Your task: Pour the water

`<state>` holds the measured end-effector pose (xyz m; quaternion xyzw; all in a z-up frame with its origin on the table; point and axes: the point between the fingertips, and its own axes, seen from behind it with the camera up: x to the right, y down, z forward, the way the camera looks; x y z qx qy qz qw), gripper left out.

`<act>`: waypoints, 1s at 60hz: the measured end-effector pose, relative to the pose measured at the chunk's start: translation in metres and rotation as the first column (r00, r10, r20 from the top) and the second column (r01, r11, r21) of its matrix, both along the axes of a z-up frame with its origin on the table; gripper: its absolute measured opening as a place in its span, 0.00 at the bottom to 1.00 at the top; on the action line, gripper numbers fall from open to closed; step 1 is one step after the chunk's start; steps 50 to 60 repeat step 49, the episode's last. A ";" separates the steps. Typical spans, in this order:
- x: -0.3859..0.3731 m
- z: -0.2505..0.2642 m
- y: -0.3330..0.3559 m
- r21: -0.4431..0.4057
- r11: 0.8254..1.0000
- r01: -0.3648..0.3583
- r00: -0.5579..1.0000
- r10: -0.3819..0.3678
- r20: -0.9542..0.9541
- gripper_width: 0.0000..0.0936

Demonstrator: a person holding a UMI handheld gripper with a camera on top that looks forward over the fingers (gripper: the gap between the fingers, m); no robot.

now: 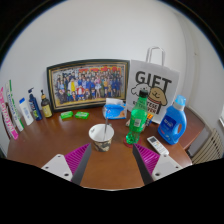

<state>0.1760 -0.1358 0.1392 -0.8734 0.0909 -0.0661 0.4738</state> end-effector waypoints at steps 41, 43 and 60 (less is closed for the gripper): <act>-0.200 0.065 -0.142 -0.055 0.990 -0.132 0.991 0.133 0.016 0.91; -0.201 0.066 -0.142 -0.058 0.990 -0.132 0.991 0.134 0.016 0.91; -0.206 0.069 -0.141 -0.059 0.988 -0.143 0.989 0.144 0.020 0.91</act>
